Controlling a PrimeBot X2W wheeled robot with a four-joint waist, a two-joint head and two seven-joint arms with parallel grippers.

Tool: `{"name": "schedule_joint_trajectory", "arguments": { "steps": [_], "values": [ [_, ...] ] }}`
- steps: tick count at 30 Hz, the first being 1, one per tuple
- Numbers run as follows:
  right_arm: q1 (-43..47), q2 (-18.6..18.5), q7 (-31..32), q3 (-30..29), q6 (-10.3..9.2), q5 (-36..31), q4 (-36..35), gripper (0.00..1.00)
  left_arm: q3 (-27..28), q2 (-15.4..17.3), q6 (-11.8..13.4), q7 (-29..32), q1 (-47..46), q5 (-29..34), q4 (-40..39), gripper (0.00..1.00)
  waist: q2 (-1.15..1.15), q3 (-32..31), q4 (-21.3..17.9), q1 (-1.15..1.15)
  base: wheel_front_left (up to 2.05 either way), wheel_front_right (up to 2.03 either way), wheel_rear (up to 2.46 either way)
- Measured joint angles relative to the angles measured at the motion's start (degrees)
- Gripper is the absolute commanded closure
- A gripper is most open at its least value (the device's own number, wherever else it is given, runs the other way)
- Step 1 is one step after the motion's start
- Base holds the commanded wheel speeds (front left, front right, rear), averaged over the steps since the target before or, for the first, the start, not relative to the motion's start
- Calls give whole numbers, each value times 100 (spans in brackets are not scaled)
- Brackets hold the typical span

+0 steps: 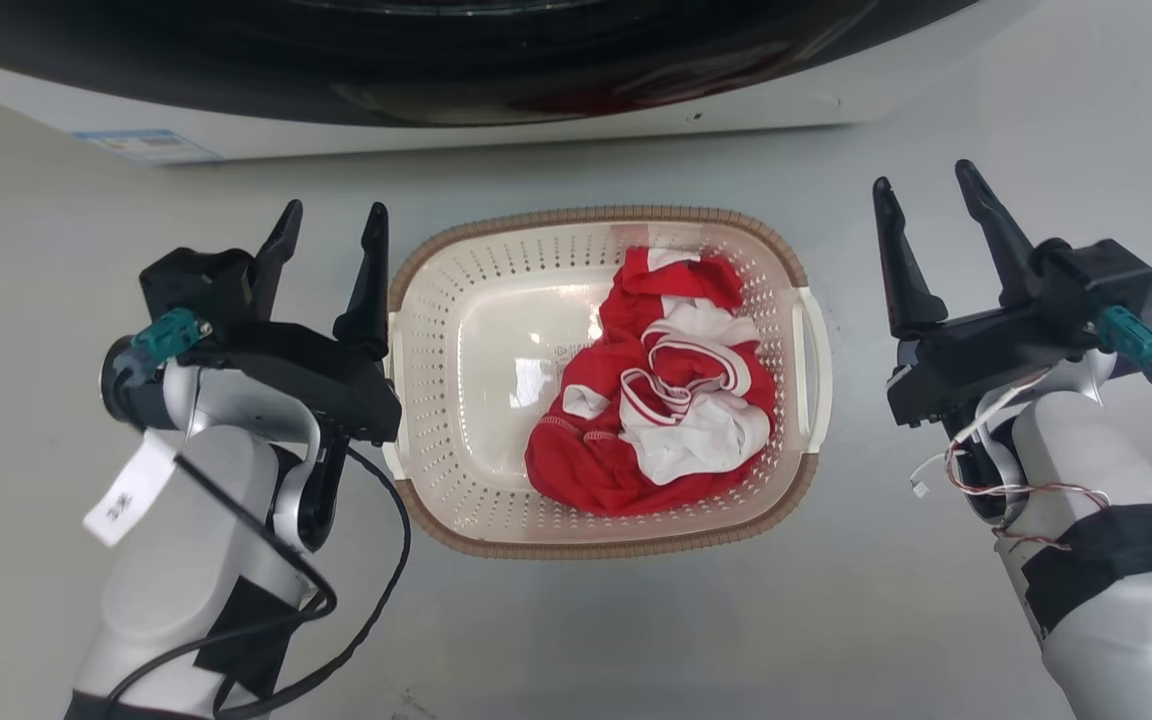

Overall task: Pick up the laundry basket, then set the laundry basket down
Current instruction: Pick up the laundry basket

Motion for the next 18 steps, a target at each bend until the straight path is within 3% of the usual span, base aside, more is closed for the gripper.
{"name": "schedule_joint_trajectory", "arguments": {
  "steps": [18],
  "values": [
    [-556,391,-7,350,88,-56,1551,0,-59,-159,-417,502,-416,-320,1767,0,-1,694,-64,-1,0,0,0]
  ]
}}
